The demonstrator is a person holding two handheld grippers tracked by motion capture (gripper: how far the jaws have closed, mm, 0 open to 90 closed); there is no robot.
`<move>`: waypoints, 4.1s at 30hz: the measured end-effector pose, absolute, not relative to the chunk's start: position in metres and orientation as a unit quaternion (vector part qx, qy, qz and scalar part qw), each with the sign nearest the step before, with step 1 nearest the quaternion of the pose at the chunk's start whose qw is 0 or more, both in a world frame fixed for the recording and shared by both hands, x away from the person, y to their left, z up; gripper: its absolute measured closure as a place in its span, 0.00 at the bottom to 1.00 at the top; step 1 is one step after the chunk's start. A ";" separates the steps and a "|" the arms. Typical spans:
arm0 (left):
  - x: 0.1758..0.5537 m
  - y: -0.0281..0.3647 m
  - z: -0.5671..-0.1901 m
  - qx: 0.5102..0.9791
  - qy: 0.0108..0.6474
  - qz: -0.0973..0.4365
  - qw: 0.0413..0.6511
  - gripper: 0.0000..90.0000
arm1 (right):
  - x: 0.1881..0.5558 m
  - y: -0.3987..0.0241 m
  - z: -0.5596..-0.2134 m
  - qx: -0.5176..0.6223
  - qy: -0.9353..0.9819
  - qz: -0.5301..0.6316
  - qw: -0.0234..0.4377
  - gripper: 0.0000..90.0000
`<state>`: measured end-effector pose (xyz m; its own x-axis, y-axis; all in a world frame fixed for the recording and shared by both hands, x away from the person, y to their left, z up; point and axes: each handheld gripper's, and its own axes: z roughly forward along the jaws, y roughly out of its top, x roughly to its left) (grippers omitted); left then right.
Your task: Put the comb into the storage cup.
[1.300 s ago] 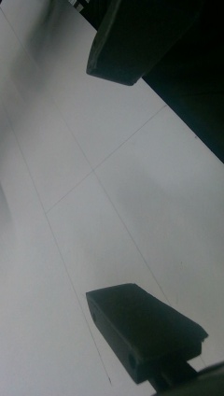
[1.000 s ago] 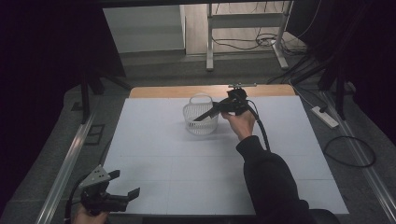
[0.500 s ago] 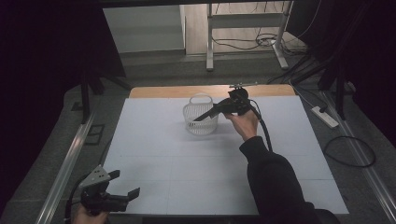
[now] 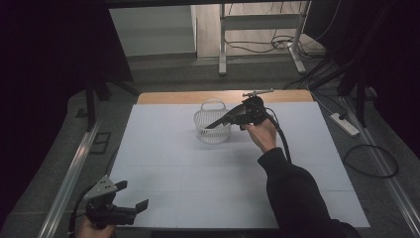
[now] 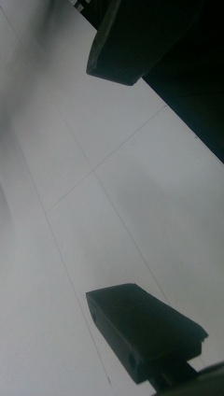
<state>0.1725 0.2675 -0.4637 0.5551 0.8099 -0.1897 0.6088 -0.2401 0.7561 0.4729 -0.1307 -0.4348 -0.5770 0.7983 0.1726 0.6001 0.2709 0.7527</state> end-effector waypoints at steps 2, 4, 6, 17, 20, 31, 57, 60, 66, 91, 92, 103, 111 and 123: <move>0.173 0.268 -0.464 0.778 0.456 0.121 0.415 0.00 | 0.471 -0.131 -0.435 0.440 0.790 0.411 0.119 0.04; 0.173 0.268 -0.464 0.777 0.456 0.121 0.416 0.00 | 0.470 -0.131 -0.435 0.436 0.792 0.412 0.116 0.03; 0.173 0.268 -0.464 0.777 0.457 0.121 0.416 0.00 | 0.468 -0.131 -0.434 0.431 0.795 0.411 0.113 0.02; 0.173 0.269 -0.464 0.775 0.459 0.120 0.418 0.00 | 0.456 -0.132 -0.433 0.416 0.808 0.404 0.108 0.00; 0.173 0.269 -0.464 0.775 0.458 0.119 0.420 0.00 | 0.453 -0.134 -0.434 0.413 0.810 0.401 0.108 0.00; 0.173 0.270 -0.464 0.773 0.459 0.116 0.423 0.00 | 0.442 -0.141 -0.430 0.397 0.821 0.395 0.108 0.00; 0.172 0.269 -0.464 0.773 0.459 0.119 0.421 0.00 | 0.408 -0.154 -0.422 0.363 0.839 0.380 0.137 0.00; 0.172 0.269 -0.464 0.773 0.460 0.119 0.420 0.00 | 0.404 -0.156 -0.421 0.360 0.840 0.381 0.140 0.00; 0.172 0.269 -0.464 0.773 0.460 0.119 0.420 0.00 | 0.396 -0.161 -0.418 0.354 0.842 0.381 0.145 0.00; 0.172 0.270 -0.464 0.770 0.463 0.116 0.423 0.00 | 0.364 -0.182 -0.421 0.340 0.847 0.383 0.141 0.00; 0.172 0.270 -0.464 0.770 0.463 0.116 0.423 0.00 | 0.362 -0.183 -0.421 0.339 0.847 0.384 0.139 0.00; 0.172 0.271 -0.464 0.769 0.464 0.116 0.423 0.00 | 0.347 -0.191 -0.420 0.338 0.848 0.387 0.132 0.00; 0.172 0.271 -0.464 0.768 0.466 0.115 0.423 0.00 | 0.337 -0.200 -0.421 0.334 0.849 0.390 0.126 0.00; 0.173 0.271 -0.464 0.767 0.468 0.116 0.423 0.00 | 0.319 -0.220 -0.424 0.339 0.847 0.390 0.124 0.00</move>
<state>0.1726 0.2710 -0.4636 0.5346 0.8163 -0.2188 0.6205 -0.2033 0.7574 0.3189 -0.2201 -0.4239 -0.7398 0.6707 0.0535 0.4763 0.4658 0.7457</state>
